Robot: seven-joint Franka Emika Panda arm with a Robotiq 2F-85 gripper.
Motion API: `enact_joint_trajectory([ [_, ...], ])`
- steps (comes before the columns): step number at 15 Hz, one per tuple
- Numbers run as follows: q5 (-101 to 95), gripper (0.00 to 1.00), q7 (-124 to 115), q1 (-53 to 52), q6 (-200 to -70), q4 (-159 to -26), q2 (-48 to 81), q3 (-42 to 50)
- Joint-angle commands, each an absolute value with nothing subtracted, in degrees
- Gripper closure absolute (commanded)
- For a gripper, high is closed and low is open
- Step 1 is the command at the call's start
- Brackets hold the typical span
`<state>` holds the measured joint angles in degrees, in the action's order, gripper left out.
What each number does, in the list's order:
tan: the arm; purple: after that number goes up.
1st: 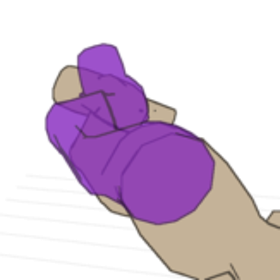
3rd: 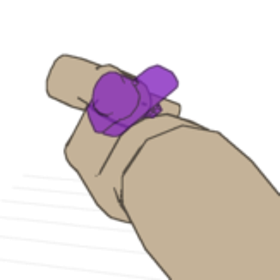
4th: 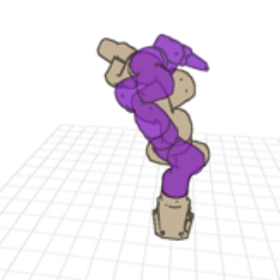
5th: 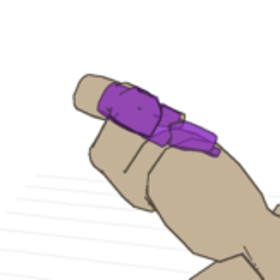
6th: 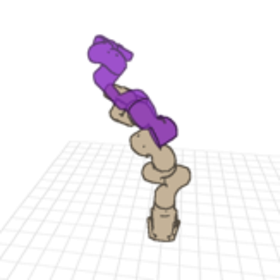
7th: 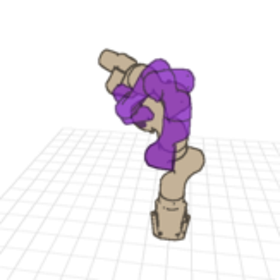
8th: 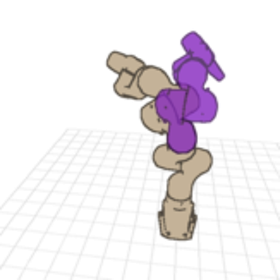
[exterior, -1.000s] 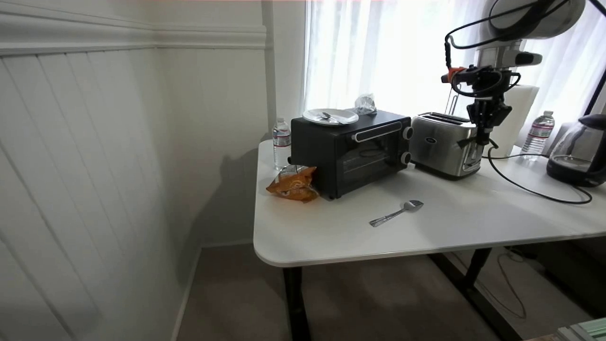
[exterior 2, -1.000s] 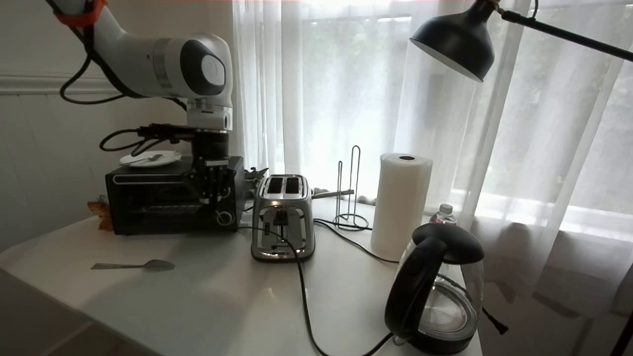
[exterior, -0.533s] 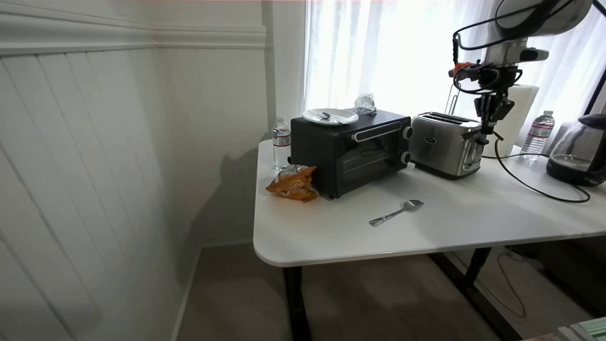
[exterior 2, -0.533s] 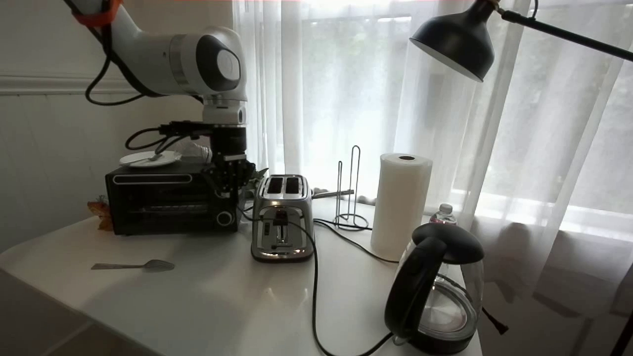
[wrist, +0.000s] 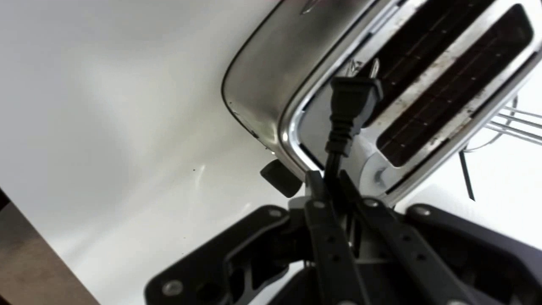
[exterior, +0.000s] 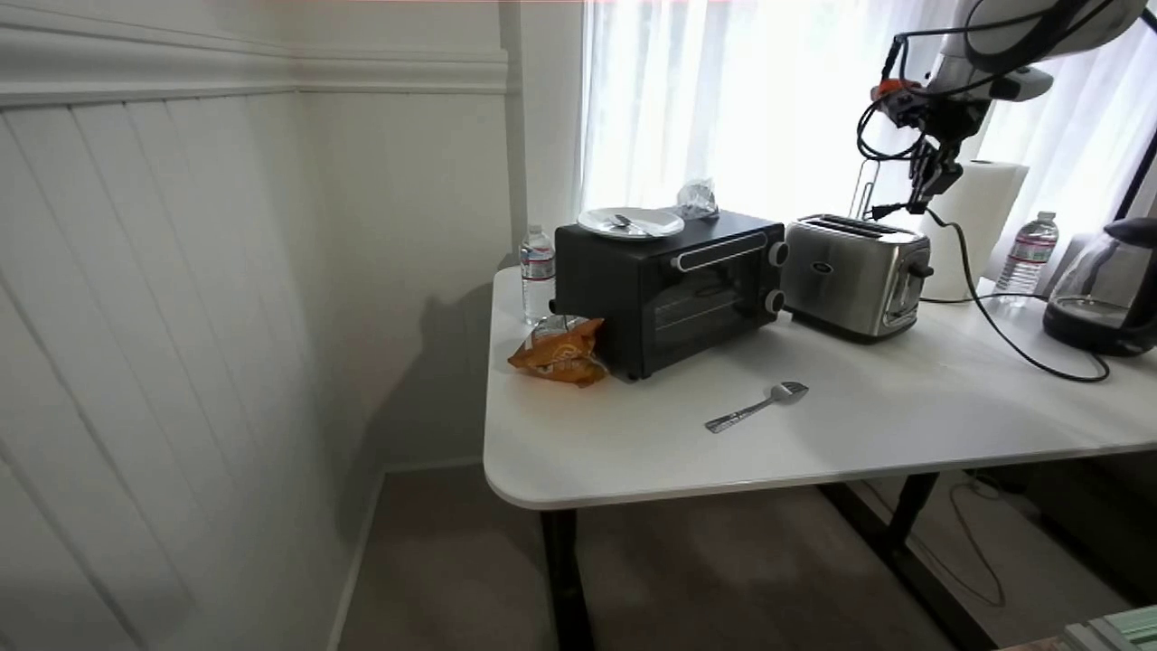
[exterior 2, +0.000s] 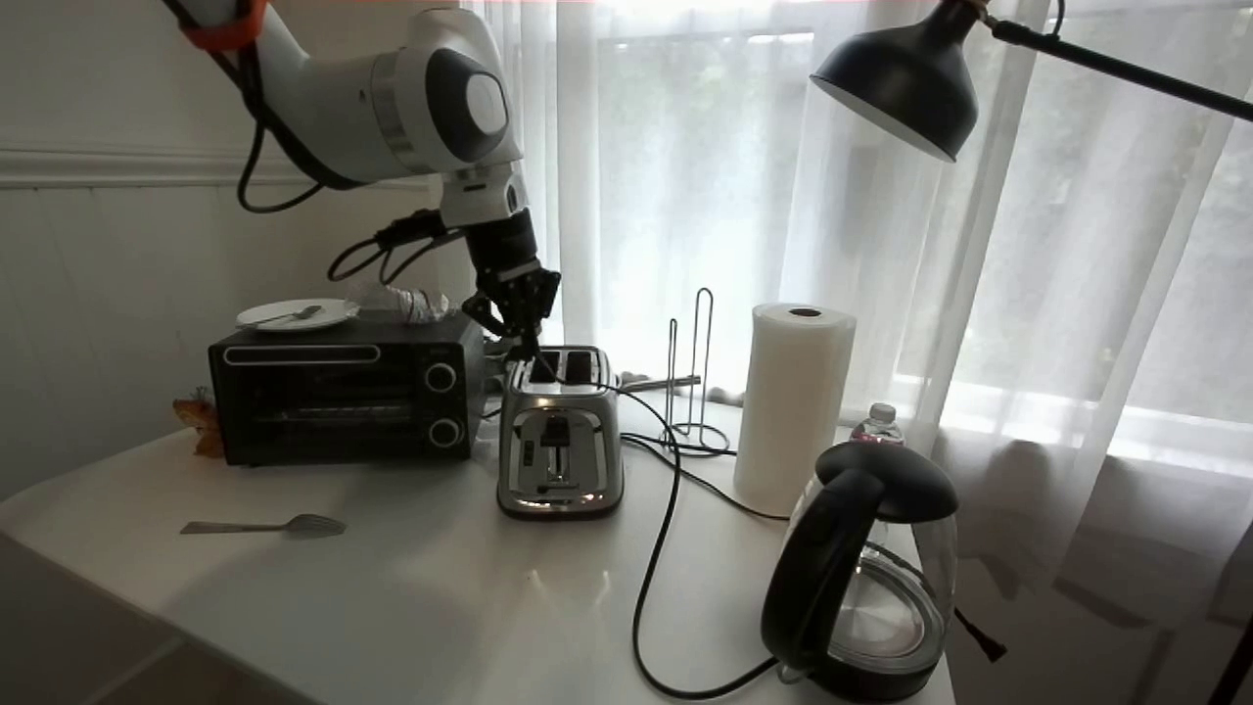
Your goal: Move the black cable of the kettle forward to the right
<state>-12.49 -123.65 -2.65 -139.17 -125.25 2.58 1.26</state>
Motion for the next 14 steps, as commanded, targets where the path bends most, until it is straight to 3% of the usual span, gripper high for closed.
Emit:
enact_joint_trajectory([
  [1, -15.76, 0.98, -130.5, -1.95, -143.94, -124.63, 2.68, 1.58],
  [4, -14.7, 0.97, -128.94, -1.82, -143.6, -124.78, 2.73, 1.52],
  [5, -14.85, 0.91, -129.17, -1.83, -143.75, -124.75, 2.82, 1.55],
  [12, -14.84, 0.91, -128.99, -1.87, -143.72, -124.75, 3.01, 1.54],
  [13, -14.7, 0.97, -131.36, -1.94, -143.68, -122.95, 4.47, 1.6],
  [14, -14.31, 0.97, -133.17, -2.0, -141.89, -121.09, 5.7, 1.67],
])
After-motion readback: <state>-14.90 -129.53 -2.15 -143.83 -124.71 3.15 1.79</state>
